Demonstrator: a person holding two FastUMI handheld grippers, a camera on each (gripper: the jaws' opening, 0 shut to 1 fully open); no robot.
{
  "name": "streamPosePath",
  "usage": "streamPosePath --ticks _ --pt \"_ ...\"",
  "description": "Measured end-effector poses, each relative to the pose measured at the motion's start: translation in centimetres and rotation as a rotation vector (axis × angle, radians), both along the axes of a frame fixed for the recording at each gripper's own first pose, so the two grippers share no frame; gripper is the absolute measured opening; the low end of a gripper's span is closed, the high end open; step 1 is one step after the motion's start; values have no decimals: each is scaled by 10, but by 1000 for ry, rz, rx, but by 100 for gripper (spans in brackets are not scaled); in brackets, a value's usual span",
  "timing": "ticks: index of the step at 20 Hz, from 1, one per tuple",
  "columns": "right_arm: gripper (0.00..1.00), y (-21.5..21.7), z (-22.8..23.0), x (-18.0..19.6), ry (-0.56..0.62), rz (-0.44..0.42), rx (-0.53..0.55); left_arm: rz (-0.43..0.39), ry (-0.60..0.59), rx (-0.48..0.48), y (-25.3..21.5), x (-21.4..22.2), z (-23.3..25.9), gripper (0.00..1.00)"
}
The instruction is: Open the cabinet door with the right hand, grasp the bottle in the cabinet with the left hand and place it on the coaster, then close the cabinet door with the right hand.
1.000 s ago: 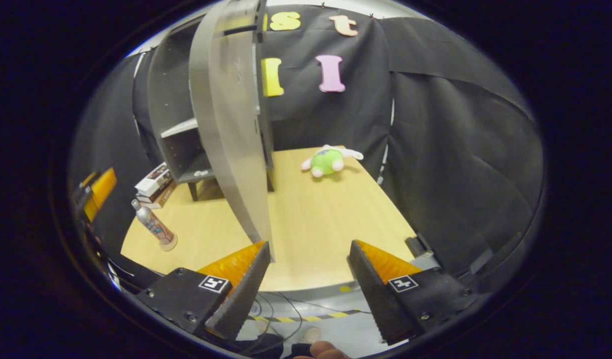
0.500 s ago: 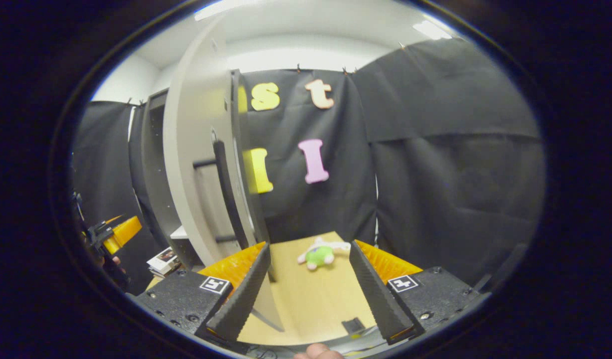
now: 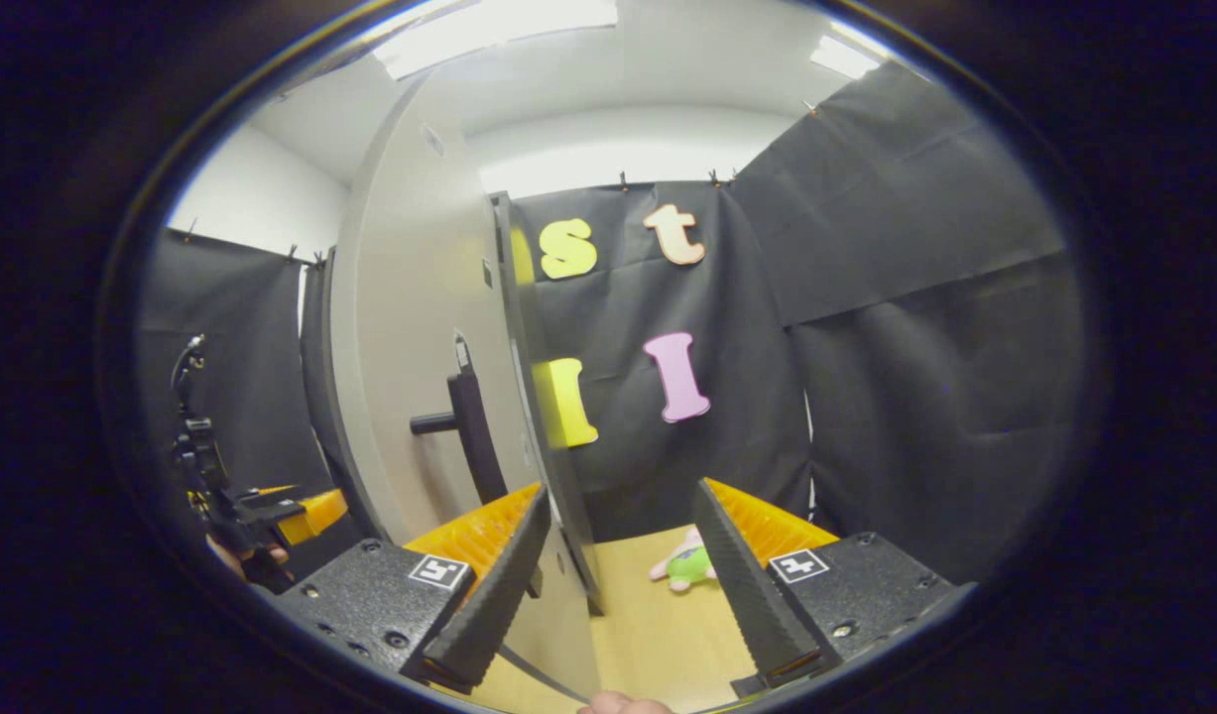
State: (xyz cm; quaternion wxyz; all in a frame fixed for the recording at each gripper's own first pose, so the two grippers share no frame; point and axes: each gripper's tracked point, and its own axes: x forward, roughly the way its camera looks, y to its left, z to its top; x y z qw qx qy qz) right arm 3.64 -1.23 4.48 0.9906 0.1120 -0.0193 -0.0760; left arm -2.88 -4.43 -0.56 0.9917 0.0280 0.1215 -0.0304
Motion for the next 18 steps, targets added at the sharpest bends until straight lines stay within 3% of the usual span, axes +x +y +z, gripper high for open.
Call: streamPosePath --ticks 1,5,10,18 --pt "95 4 -2 2 15 13 -12 -8 -5 -4 0 1 1 96" --pt "95 36 -1 5 36 72 -5 -26 -20 -8 4 8 2 96" --pt "95 102 0 20 23 229 80 30 17 16 38 3 -7 96" --pt "95 159 9 64 0 360 105 125 21 39 101 -35 1 97"
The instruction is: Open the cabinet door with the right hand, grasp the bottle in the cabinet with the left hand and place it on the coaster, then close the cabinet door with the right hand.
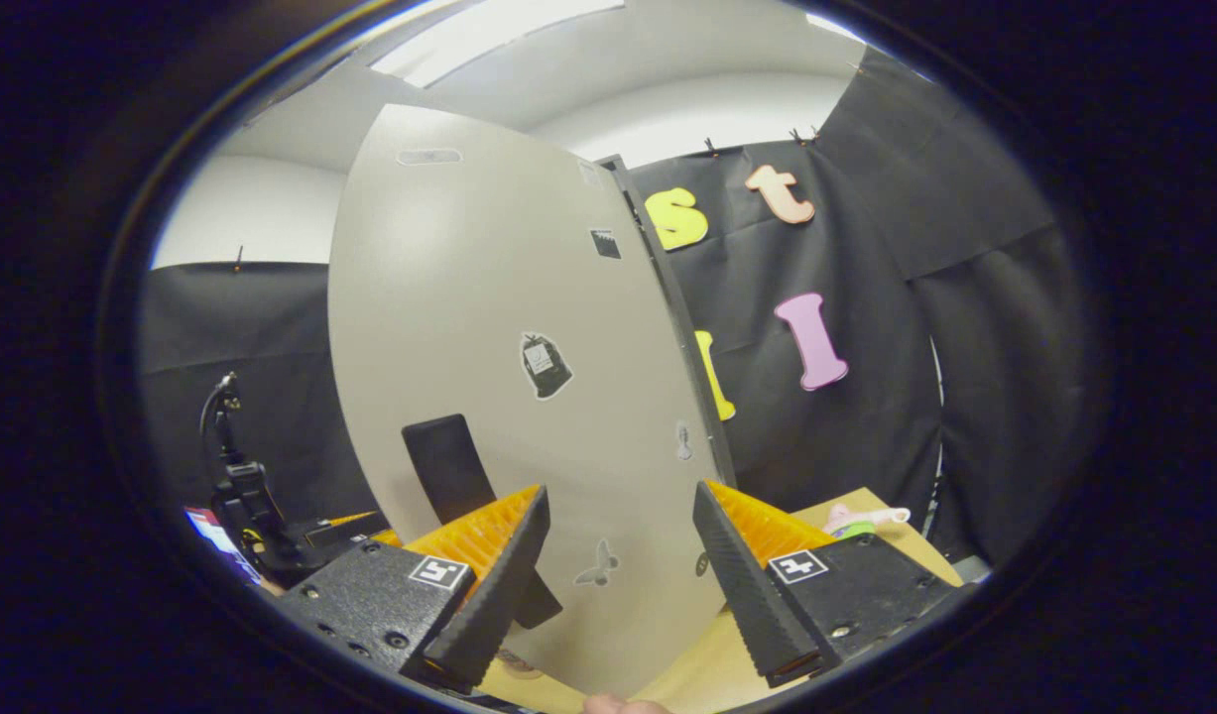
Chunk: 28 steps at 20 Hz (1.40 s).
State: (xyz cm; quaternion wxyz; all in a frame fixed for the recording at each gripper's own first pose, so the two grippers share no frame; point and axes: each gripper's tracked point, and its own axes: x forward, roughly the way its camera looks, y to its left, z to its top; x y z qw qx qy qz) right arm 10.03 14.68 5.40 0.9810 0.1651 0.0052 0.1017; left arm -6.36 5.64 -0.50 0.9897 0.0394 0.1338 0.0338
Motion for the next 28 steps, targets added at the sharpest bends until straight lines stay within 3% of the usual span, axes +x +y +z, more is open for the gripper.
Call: streamPosePath --ticks 1,2,8,12,14,16,18,21,23,25,28 --pt "95 9 -1 6 10 24 14 28 3 9 9 -6 2 100" --pt "95 19 -4 10 26 50 20 52 4 16 19 -12 4 96" --pt "96 74 -19 29 108 211 53 165 -6 23 64 -38 17 96" --pt "97 72 -18 38 93 194 28 205 4 6 78 -44 14 97" --pt "92 70 -22 38 108 177 20 195 10 7 77 -41 14 95" --pt "98 63 -27 35 119 128 19 172 10 8 70 -35 15 95" --pt "99 50 -28 31 125 79 18 136 8 6 60 -23 12 95" --pt "99 9 -38 33 156 -117 -85 97 -1 1 43 -10 13 95" --pt "99 -17 -26 26 96 -241 -154 100 -38 -18 31 -2 19 95" --pt "99 -21 -8 13 -10 -297 -173 56 -71 -52 3 7 26 95" --pt "98 -17 -2 0 -102 -328 -270 -56 -79 -14 -34 17 27 95"
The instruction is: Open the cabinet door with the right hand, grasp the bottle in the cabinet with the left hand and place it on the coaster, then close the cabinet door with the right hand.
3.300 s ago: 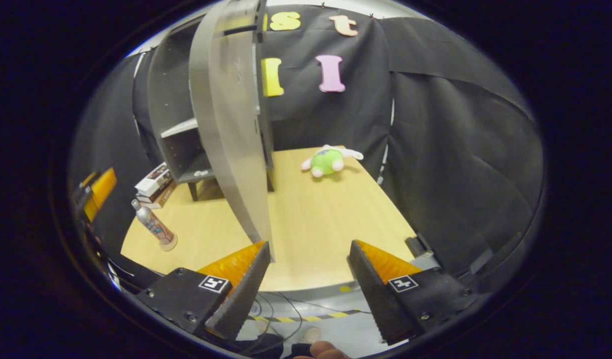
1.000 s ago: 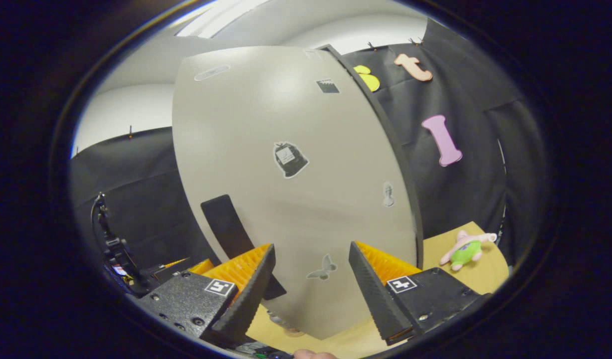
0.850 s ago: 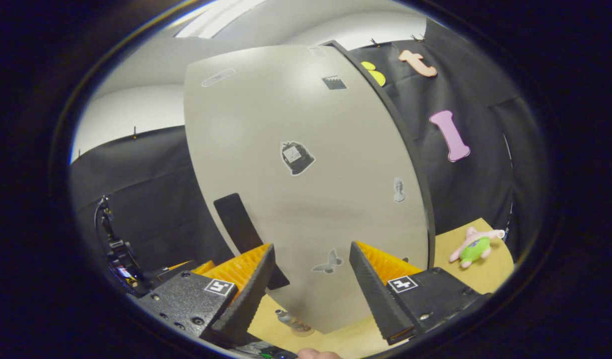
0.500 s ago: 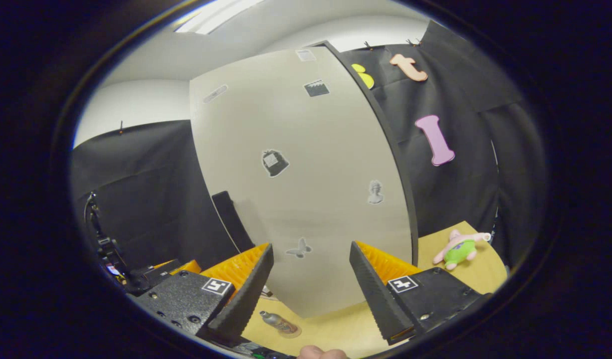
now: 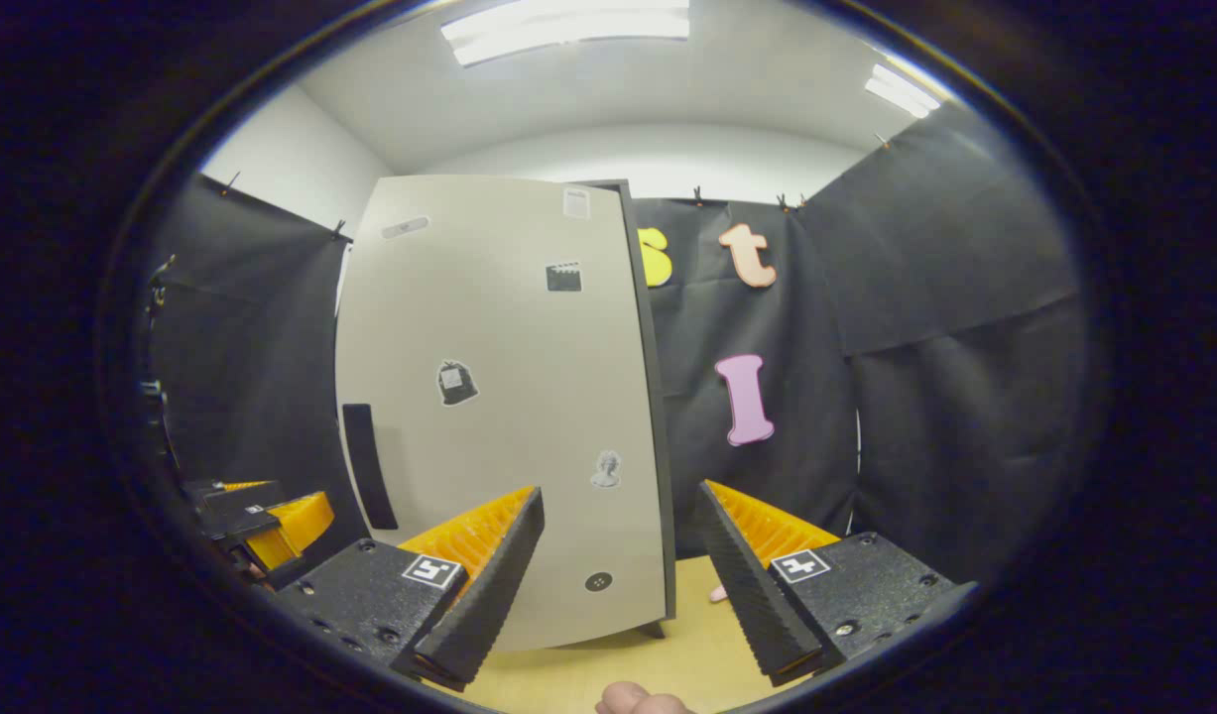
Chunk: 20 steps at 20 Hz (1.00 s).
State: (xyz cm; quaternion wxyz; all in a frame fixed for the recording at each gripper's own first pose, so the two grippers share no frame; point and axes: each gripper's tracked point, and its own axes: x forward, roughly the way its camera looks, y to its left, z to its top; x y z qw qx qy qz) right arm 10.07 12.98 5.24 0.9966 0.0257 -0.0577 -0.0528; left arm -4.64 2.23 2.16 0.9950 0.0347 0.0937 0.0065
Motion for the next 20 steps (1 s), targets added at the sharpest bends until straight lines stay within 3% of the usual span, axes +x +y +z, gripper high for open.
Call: streamPosePath --ticks 2,4,7,14,15,20 --pt "99 -1 -8 0 28 -10 -63 -55 16 8 -19 3 -8 95" --pt "99 7 -14 2 48 28 -40 -81 -2 -3 -29 7 -2 96" --pt "100 -5 -11 0 41 9 -26 -98 -33 -15 -35 11 7 96" --pt "100 1 -24 10 90 39 10 -63 7 -2 -24 10 -6 96" --pt "96 3 -25 12 93 50 11 -58 12 -2 -23 10 -7 96" --pt "100 5 -33 13 123 72 13 -27 19 8 -17 10 -10 96"
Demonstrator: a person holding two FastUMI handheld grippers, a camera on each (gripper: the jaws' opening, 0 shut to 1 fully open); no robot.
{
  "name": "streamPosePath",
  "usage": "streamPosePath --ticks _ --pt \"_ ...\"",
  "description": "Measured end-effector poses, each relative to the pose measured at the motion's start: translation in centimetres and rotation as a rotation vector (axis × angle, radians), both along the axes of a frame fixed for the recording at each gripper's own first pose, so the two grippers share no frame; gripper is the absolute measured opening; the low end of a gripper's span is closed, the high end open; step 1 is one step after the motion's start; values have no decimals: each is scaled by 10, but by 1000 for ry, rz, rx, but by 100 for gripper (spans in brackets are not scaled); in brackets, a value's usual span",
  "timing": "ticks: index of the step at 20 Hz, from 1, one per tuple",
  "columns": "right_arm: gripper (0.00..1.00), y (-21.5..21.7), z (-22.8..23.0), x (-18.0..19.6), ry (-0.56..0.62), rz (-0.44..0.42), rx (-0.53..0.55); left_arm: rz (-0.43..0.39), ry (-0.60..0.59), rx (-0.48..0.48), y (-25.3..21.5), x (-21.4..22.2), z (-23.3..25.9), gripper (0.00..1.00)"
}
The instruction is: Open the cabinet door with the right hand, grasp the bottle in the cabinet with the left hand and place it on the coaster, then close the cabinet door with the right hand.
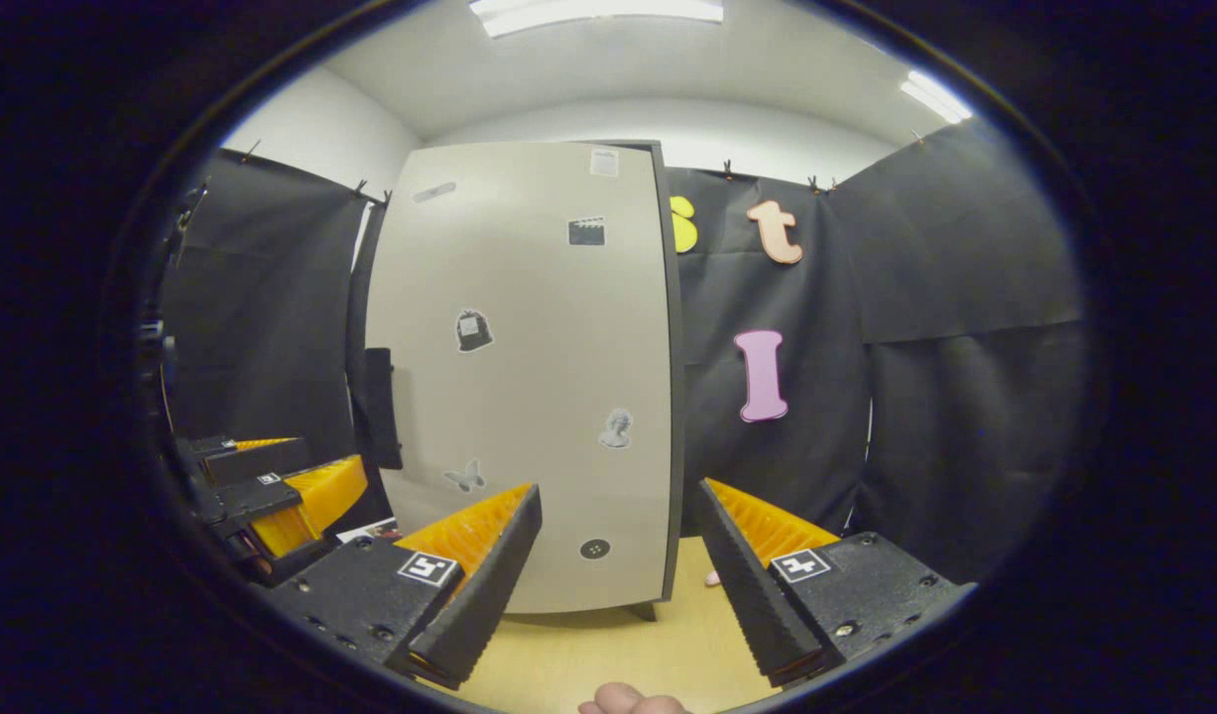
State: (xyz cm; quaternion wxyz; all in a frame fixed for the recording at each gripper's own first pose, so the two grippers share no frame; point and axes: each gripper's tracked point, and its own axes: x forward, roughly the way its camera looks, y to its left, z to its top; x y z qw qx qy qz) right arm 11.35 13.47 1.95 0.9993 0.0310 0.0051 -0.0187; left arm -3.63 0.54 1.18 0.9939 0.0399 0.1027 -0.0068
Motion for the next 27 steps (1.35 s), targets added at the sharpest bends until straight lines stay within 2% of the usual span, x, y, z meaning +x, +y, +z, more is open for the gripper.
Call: streamPosePath --ticks 2,3,11,12,14,27 --pt "100 -1 1 2 0 3 7 3 -1 9 3 -2 1 96" --pt "96 -1 0 1 2 3 9 5 -3 11 3 -2 2 96" --pt "96 -1 0 -4 11 14 3 -13 -9 5 -1 -5 3 96" --pt "100 -1 0 -4 16 12 3 -14 -9 6 -1 -5 3 96" --pt "96 -2 0 -5 19 12 4 -16 -9 5 -2 -5 4 96" --pt "96 -2 2 -12 17 26 1 -16 6 -7 -2 -13 0 96"
